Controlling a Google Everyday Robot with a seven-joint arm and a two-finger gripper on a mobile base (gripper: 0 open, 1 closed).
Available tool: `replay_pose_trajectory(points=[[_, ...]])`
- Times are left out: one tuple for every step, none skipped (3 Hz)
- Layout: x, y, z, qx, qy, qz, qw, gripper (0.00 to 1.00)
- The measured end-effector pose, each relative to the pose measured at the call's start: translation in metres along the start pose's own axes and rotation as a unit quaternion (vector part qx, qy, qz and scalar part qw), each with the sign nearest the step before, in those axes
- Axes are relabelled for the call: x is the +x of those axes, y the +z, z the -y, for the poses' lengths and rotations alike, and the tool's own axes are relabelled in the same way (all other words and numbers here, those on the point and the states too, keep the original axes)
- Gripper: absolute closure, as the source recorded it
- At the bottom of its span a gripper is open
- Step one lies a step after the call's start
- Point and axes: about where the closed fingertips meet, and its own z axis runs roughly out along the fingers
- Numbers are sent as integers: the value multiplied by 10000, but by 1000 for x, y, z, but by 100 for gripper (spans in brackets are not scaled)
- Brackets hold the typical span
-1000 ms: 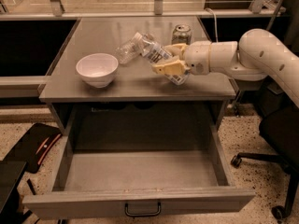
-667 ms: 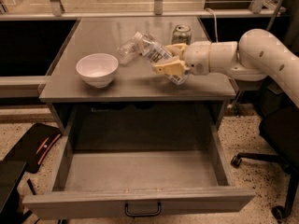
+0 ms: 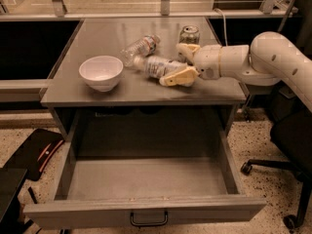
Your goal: Pick blue plastic bottle from top drawer and place on counter
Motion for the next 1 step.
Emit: replay_pose_trajectory(points=[[0, 0, 0, 0, 0, 0, 10000, 0]])
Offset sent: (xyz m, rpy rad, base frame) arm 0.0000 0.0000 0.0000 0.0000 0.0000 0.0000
